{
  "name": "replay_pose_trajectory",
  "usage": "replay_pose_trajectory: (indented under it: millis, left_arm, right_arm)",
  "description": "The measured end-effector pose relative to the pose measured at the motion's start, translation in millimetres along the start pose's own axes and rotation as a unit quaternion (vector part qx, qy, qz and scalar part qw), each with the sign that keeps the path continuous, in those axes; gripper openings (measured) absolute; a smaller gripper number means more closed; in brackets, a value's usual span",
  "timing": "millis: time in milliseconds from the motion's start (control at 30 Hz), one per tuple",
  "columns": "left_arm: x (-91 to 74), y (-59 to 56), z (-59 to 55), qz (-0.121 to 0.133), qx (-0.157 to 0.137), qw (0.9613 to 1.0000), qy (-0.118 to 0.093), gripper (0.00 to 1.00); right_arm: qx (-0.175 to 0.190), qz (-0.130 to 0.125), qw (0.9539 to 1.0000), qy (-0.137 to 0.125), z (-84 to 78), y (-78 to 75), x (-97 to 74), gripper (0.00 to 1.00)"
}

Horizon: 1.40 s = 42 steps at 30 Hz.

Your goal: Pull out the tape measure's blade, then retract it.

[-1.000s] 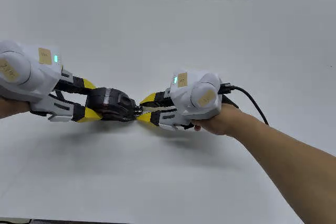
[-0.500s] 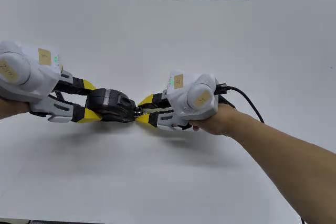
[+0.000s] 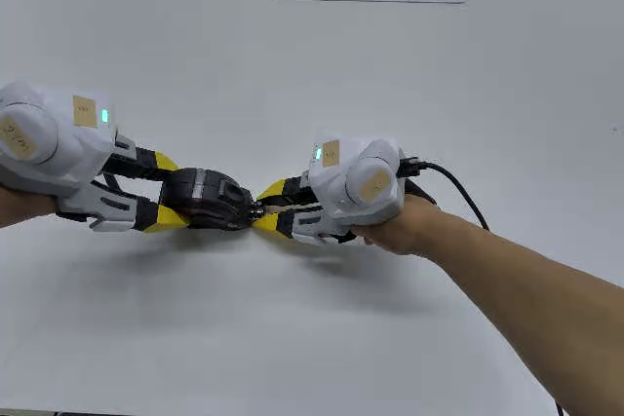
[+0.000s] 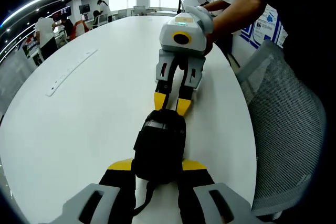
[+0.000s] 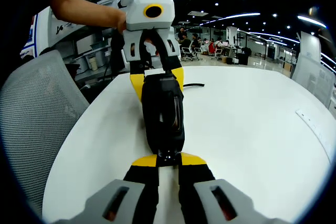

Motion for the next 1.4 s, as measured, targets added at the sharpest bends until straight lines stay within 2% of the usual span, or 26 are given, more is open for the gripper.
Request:
replay_pose_trajectory:
  millis: [1400]
  left_arm:
    - [-0.6,-0.3,-1.5,-0.006,0.001,1.0000,-0.003,0.27]
  right_arm:
    - [-0.018,0.001,0.9997,0.016,-0.2,1.4,-5.6,0.11]
Point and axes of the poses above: the centre of the closed fingertips' face, and the gripper's own axes: x roughly forward along the fingers, y roughly to its left, z roughly out of its top, the point moved 3 cm from there along -x, roughly backward along the fingers, and after that the axes turned 10 degrees about x, right-handed, at the moved point
